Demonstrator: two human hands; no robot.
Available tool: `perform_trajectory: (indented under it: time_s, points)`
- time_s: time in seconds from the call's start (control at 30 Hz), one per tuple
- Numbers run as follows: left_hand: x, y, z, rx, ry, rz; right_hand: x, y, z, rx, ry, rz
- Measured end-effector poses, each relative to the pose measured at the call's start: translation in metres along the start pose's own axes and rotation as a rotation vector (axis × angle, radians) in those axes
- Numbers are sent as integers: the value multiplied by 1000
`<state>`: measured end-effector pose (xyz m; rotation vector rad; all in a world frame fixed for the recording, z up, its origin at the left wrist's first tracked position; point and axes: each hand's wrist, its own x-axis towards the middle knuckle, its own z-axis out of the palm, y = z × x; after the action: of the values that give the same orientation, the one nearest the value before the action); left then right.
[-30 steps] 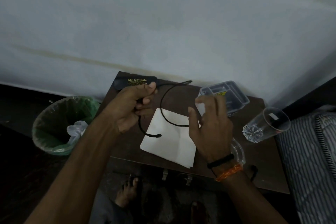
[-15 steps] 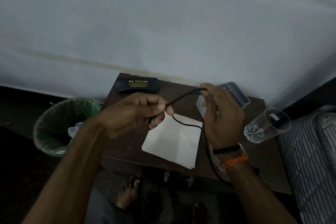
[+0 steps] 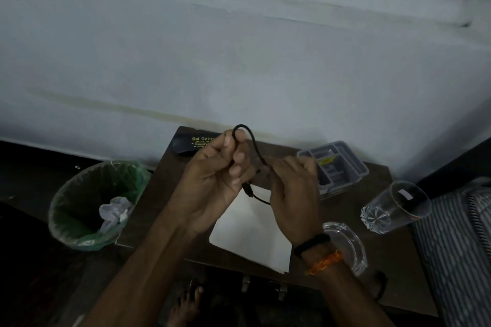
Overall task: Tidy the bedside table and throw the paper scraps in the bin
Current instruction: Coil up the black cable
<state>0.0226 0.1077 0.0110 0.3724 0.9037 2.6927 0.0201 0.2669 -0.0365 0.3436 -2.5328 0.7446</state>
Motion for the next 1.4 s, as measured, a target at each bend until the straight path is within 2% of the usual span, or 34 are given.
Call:
perform_trajectory:
  time_s: [0.2,0.47,0.6,0.73,0.93,1.07,1.2,1.3,1.4]
  points:
    - [2,-5,-6,166,76,61,0,3,6,180,-124,27]
    - [11,-13,-16,258,136,105,-3,2,6,154,-252,-12]
    - [10,-21,-24,543,199,160,-4,0,6,109,-268,-49]
    - [11,-28,-32,798,195,148,-3,0,2,52,-225,-84]
    - [5,-27,-47,1187,94,112,2,0,-13,105,-125,-152]
    - [2,-20,-41,1195,-6,-29,5,6,-17,115,-16,-153]
    - [-2,-20,-36,1397,-153,-82,7,5,-19,70,79,-183]
    - [-2,-18,-33,1365,-217,-95,7,6,-16,39,132,-220]
    - [-2,-15,-28,1191,-248,-132,10,10,-21,120,96,-165]
